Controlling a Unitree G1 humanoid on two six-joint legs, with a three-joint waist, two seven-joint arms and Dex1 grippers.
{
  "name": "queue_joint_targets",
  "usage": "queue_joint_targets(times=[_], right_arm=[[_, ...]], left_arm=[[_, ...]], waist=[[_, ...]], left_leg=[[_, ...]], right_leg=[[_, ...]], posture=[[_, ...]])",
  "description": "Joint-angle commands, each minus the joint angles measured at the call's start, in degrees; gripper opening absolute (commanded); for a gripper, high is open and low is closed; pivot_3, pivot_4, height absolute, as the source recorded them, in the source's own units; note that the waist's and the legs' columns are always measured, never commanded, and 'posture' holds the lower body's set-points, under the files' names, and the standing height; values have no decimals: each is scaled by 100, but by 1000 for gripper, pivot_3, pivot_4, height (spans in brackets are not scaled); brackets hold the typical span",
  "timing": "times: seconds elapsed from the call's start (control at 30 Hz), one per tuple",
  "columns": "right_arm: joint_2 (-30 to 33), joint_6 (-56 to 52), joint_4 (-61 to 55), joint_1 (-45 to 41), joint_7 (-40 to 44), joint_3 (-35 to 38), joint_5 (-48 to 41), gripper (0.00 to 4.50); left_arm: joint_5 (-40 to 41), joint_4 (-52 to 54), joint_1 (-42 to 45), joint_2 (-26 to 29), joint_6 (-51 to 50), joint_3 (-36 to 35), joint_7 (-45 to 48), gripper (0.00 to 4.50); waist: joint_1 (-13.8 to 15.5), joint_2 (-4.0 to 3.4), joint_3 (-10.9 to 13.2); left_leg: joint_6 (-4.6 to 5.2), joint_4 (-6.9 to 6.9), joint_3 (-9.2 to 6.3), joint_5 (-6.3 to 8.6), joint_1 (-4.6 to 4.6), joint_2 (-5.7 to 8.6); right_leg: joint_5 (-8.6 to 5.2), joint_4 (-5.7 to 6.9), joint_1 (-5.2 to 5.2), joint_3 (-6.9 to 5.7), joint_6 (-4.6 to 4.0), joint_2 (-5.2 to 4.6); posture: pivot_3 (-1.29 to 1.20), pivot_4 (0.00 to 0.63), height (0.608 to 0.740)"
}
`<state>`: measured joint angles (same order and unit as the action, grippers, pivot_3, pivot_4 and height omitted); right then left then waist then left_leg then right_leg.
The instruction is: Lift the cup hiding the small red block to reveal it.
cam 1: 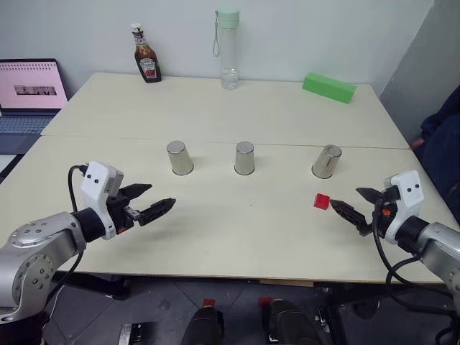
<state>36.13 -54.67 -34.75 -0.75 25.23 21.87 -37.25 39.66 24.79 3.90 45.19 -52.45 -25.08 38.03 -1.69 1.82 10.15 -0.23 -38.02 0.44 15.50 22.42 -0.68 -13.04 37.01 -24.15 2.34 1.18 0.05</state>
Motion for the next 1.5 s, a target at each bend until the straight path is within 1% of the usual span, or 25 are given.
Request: queue_joint_targets(times=[0.03, 0.27, 1.5], right_arm=[[37, 55, -138, -11, -60, 123, -67, 4495], [2, 69, -155, -17, -166, 145, -73, 4495], [-2, 64, -168, 40, -243, 184, -163, 4495]], left_arm=[[-11, 103, 103, -17, 164, 43, -78, 4500], [-27, -9, 266, 36, 214, 156, -49, 4500], [-90, -161, 272, 174, 366, 184, 188, 4500]], waist=[[0, 0, 0], [0, 0, 0], [0, 0, 0]], left_leg=[[0, 0, 1, 0, 0, 0], [0, 0, 2, 0, 0, 1], [0, 0, 2, 0, 0, 1]], right_leg=[[0, 0, 0, 1, 0, 0], [4, 0, 0, 2, 6, 0], [4, 2, 0, 1, 7, 0]], posture=[[0, 150, 740], [0, 150, 740], [0, 150, 740]])
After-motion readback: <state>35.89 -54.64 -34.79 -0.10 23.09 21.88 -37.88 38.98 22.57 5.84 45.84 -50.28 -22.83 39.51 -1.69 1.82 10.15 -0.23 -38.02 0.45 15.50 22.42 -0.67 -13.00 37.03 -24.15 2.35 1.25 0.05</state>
